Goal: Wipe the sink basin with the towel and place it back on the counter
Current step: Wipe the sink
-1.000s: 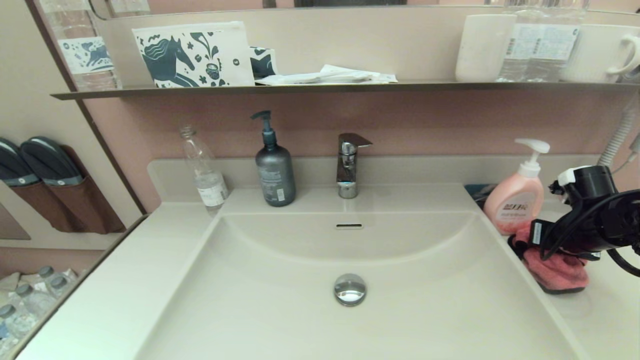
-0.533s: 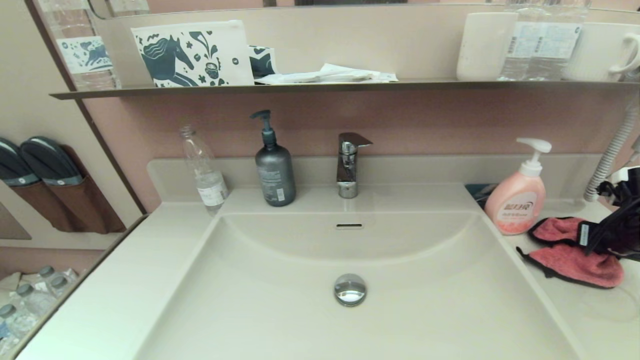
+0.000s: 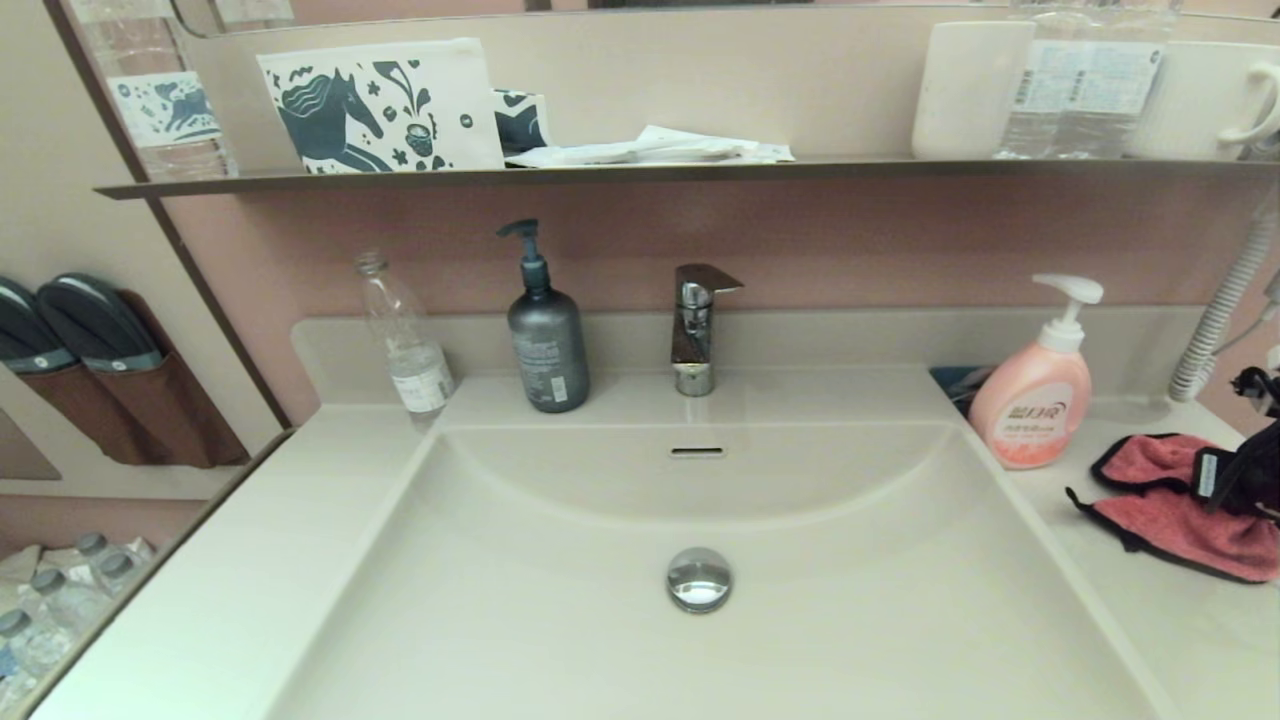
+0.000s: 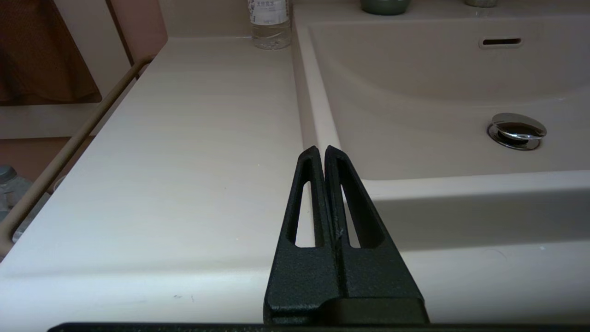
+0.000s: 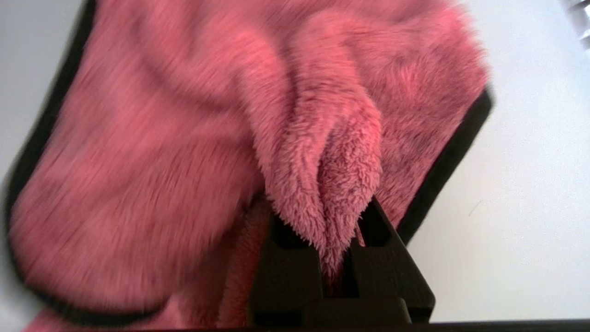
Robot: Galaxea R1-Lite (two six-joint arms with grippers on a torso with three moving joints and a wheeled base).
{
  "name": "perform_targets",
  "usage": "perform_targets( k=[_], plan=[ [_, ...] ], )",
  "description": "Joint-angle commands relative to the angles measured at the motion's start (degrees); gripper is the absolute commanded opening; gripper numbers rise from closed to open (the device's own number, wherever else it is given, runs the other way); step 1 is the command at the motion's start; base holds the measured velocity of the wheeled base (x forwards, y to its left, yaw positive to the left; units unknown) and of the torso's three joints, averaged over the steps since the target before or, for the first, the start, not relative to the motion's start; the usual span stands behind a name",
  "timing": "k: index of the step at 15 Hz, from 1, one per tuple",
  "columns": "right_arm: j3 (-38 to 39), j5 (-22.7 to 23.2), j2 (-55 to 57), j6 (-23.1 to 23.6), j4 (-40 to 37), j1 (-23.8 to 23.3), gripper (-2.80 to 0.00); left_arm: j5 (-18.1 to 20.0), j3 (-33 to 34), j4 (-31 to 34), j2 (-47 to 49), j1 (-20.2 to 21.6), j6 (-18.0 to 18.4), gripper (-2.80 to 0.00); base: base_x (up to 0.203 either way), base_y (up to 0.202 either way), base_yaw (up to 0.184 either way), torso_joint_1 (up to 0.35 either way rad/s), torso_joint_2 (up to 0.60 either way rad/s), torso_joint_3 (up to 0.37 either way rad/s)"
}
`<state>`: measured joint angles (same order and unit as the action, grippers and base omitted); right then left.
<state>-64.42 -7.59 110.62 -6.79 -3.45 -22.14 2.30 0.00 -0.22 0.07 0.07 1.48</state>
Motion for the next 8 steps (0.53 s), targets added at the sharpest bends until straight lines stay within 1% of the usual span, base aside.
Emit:
perform_targets(
  k=[1, 3, 6, 8],
  plan=[
    [2.4, 0.6, -3.3, -3.3, -3.0, 4.8, -2.8, 0.0, 0.0, 0.0, 0.0, 0.0, 0.0, -2.8, 0.0, 0.0, 0.0, 0.0, 0.0, 0.0],
    [6.0, 0.8, -5.6, -7.6, -5.0, 10.0, -2.8, 0.0, 0.0, 0.0, 0.0, 0.0, 0.0, -2.8, 0.0, 0.0, 0.0, 0.0, 0.0, 0.0],
    [13.0, 0.8, -8.7, -11.9, -5.4, 17.5, -2.8, 0.0, 0.0, 0.0, 0.0, 0.0, 0.0, -2.8, 0.0, 0.0, 0.0, 0.0, 0.0, 0.0],
    [16.8, 0.6, -11.0, -13.4, -5.6, 20.4, -2.8, 0.0, 0.0, 0.0, 0.0, 0.0, 0.0, -2.8, 0.0, 0.0, 0.0, 0.0, 0.0, 0.0]
  ],
)
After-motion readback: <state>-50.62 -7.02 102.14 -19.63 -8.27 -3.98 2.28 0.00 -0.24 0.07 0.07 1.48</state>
